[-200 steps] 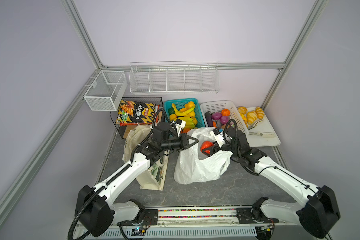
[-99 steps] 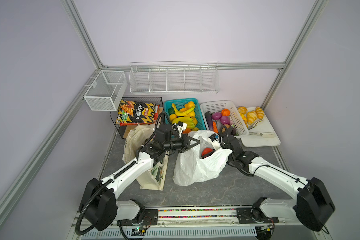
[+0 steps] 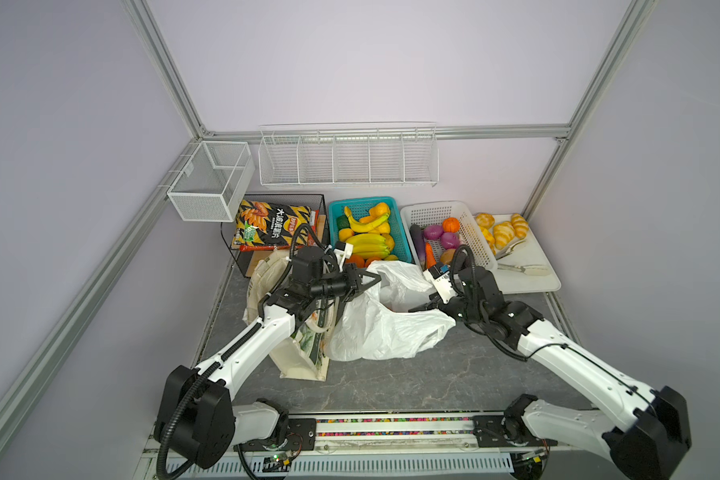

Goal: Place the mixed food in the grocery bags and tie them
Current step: 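Lower the red tomato into the white bag held by the left gripper, then move the right gripper back over the white vegetable basket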

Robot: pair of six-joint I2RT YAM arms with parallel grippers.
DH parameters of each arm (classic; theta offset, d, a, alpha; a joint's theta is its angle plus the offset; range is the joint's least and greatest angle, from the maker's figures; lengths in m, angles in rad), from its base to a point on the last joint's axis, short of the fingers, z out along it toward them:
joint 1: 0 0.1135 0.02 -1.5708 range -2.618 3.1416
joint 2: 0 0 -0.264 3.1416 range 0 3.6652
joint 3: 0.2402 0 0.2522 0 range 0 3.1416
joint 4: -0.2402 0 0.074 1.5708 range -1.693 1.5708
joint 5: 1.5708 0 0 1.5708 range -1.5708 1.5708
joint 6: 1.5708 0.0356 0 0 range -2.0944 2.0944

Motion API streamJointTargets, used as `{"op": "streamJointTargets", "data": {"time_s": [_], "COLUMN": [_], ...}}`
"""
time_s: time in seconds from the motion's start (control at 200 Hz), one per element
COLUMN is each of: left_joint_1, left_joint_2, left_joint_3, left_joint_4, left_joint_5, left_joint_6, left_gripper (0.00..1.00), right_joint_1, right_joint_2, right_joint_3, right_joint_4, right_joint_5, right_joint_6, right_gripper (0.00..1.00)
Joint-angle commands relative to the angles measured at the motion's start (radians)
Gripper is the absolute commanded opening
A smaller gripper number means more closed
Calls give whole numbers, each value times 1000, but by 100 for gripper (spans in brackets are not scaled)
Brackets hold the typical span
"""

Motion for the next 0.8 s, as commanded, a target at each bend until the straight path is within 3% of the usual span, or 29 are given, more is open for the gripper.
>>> {"op": "streamJointTargets", "data": {"time_s": [0.0, 0.19, 0.34, 0.555, 0.795], "left_joint_1": [56, 124, 131, 131, 98], "left_joint_2": [-20, -31, -23, -19, -26], "left_joint_3": [-28, -53, -49, -33, -1], "left_joint_4": [-26, -20, -18, -37, -54], "left_joint_5": [60, 76, 68, 42, 26], "left_joint_6": [31, 31, 33, 49, 60], "left_gripper": [0, 0, 0, 0, 0], "right_joint_1": [-8, -83, -210, -254, -365], "right_joint_2": [-87, -220, -195, 26, 349], "right_joint_3": [1, -13, 45, 194, 400], "right_joint_4": [-114, -162, -114, -46, -101], "right_joint_5": [-58, 54, 143, 343, 372], "right_joint_6": [-52, 9, 95, 98, 31], "right_gripper": [92, 89, 90, 96, 100]}}
